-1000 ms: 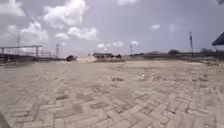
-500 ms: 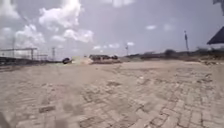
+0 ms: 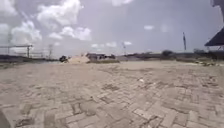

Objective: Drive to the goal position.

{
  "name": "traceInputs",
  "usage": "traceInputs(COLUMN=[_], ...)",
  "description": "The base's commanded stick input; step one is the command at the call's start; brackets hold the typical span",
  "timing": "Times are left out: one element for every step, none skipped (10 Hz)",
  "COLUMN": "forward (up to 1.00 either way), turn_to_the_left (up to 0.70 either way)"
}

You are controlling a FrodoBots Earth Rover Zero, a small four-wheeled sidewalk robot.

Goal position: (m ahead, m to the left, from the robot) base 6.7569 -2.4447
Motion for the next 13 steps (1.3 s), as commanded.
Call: traceInputs(forward=[0.70,0.70,0.70,0.70,0.70,0.70,0.70,0.70,0.70,0.70,0.70,0.70,0.70], turn_to_the_left=[-0.14,-0.14,-0.10,-0.04,0.00,0.00,0.00,0.00,0.00,0.00,0.00,0.00,0.00])
